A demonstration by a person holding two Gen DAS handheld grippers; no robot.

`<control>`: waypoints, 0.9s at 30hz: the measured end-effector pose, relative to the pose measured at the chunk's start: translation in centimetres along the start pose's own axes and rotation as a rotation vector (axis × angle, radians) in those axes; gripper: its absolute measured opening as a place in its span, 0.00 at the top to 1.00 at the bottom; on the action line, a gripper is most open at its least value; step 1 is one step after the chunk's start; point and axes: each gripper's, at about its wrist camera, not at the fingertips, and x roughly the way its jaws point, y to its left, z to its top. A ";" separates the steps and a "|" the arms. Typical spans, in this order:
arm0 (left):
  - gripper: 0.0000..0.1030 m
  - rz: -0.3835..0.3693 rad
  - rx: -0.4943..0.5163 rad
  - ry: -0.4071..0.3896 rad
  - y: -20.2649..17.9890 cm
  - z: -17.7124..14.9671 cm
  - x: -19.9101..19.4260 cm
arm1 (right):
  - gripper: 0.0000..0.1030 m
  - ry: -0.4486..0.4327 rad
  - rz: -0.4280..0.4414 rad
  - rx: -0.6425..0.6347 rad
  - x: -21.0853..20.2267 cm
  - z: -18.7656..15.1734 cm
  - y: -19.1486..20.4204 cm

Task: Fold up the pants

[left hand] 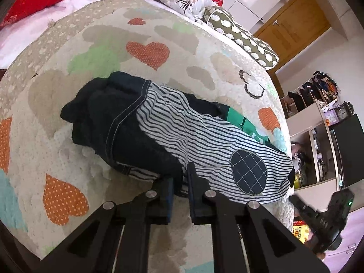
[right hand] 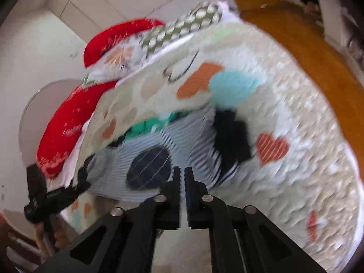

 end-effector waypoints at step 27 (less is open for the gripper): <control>0.92 -0.072 -0.035 -0.083 0.0 2.3 -1.2 | 0.96 0.076 0.183 0.226 7.2 -0.2 1.4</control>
